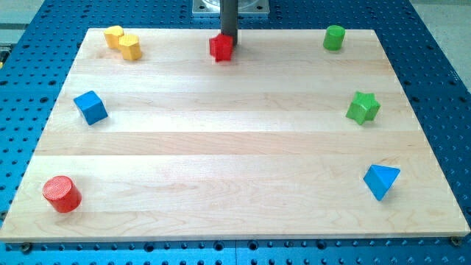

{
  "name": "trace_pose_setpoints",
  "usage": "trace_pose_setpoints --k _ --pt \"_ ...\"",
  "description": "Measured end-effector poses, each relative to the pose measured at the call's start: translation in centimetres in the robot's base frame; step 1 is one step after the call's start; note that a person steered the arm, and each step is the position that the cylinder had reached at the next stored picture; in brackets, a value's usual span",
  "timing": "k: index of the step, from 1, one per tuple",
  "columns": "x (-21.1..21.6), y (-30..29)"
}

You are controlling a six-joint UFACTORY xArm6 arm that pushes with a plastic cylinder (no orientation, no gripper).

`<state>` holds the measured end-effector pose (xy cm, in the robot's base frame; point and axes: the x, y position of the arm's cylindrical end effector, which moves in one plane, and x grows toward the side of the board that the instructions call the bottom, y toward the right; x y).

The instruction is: Move the red star to the top right of the red circle

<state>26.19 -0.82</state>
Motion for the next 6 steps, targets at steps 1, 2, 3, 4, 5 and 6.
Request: trace_pose_setpoints --k 1,2,3,4,5,6 --pt "7.3 -4.5" --pt "12.2 -6.4" --pt "13.9 -10.8" --pt "11.2 -9.8" --pt "12.6 -13.1" --pt "17.8 -15.2"
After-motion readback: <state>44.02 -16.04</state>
